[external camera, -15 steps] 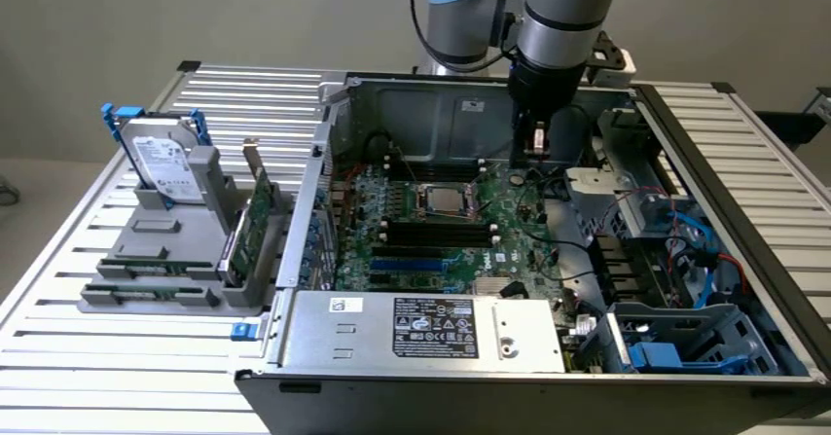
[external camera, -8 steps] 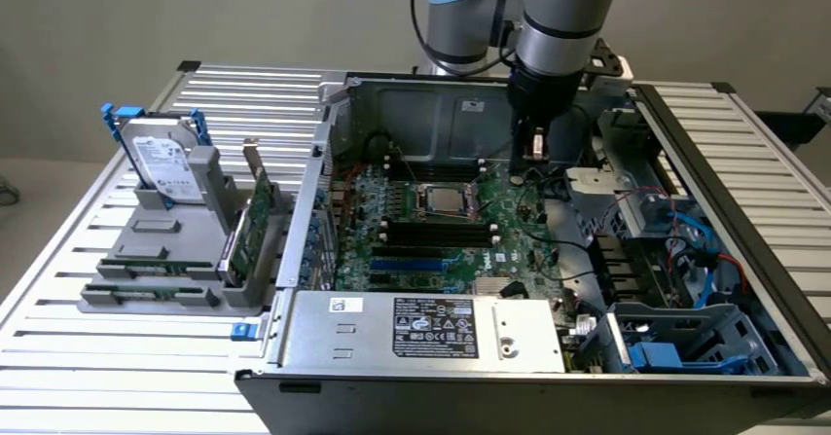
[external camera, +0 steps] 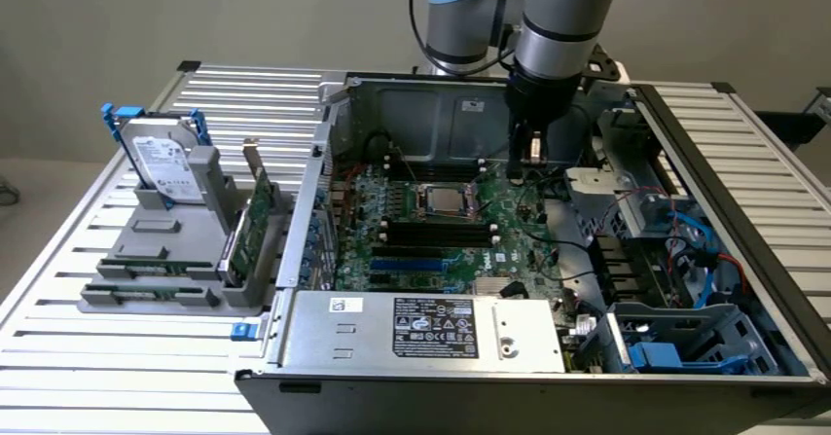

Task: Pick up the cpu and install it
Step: 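Place the cpu into insertion slot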

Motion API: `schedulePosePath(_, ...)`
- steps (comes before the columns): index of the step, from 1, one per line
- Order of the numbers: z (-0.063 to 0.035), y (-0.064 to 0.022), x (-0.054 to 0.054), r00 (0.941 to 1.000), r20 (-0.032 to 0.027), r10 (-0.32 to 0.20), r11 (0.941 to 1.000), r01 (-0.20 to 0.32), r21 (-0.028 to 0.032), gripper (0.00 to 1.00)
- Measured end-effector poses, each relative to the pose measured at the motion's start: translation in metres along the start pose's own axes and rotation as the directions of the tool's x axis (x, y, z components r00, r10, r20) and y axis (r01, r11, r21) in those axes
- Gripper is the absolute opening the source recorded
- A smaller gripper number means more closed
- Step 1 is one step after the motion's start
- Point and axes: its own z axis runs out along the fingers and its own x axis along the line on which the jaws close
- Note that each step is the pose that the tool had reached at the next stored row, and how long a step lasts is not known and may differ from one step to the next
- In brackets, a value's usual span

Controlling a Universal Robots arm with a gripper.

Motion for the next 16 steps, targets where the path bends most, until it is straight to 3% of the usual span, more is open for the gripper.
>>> schedulePosePath(4, 0.0001, -0.0009, 0.0, 1.0, 0.003, 0.005, 0.9976, -0.005, 0.069, 0.11)
schedulePosePath(7, 0.0001, -0.0021, 0.0, 1.0, 0.0057, 0.008, 0.9927, -0.008, 0.1206, 0.11)
schedulePosePath(9, 0.0001, -0.0031, 0.0, 0.9999, 0.0073, 0.009, 0.9884, -0.01, 0.1514, 0.11)
schedulePosePath(11, 0.0001, -0.006, 0.0, 0.9999, 0.0082, 0.008, 0.9863, -0.01, 0.1646, 0.11)
schedulePosePath(16, 0.0022, -0.0169, 0.0, 0.9999, 0.0105, 0.006, 0.984, -0.008, 0.178, 0.11)
